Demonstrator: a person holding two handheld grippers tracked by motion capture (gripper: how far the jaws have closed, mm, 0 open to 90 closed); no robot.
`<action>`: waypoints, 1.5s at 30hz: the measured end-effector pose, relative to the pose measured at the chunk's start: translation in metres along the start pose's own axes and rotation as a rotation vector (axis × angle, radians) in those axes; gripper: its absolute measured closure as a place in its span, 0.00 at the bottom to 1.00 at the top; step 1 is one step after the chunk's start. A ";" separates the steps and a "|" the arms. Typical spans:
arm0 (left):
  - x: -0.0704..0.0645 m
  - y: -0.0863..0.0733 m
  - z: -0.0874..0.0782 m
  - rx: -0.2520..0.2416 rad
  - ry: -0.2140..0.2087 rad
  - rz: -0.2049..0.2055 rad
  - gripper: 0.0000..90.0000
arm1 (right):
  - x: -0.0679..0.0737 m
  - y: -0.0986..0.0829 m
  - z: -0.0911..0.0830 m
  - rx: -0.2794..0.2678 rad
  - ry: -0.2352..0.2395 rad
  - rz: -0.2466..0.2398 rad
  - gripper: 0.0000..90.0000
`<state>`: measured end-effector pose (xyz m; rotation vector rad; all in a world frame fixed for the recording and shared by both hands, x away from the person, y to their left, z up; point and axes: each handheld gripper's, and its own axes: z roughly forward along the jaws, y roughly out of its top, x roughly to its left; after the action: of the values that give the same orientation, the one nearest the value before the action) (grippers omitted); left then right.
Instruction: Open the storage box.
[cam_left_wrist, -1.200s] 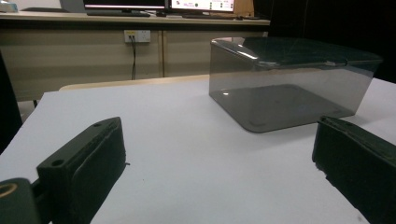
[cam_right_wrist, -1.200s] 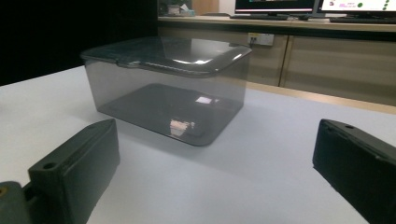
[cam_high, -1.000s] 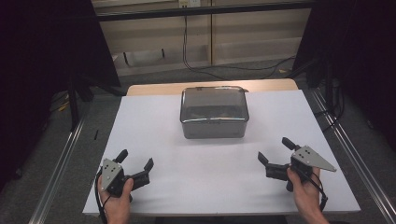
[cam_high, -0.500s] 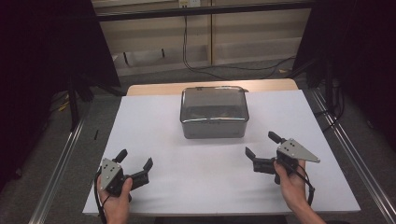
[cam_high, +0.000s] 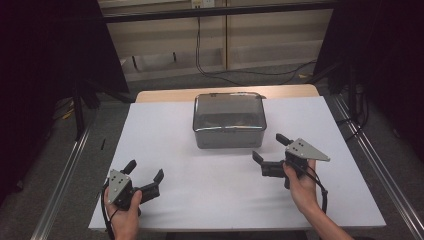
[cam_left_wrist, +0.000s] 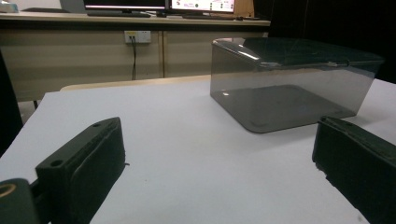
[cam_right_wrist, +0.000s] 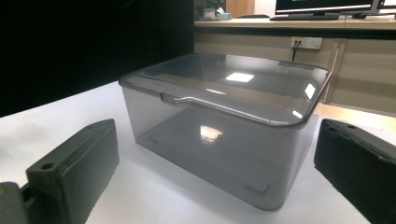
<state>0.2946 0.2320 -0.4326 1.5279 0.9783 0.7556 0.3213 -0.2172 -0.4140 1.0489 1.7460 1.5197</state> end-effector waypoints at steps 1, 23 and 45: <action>0.000 0.000 0.000 -0.001 0.000 -0.001 0.03 | 0.000 0.001 0.002 -0.001 -0.002 -0.006 0.00; 0.002 0.000 0.001 0.006 0.005 -0.008 0.03 | 0.008 0.022 0.040 0.016 0.023 -0.126 0.00; 0.005 0.000 -0.001 0.008 0.010 -0.007 0.03 | 0.027 0.026 0.068 0.075 -0.028 -0.551 0.04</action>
<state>0.2959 0.2365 -0.4329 1.5279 0.9950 0.7562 0.3690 -0.1582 -0.3982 0.5464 1.8806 1.0932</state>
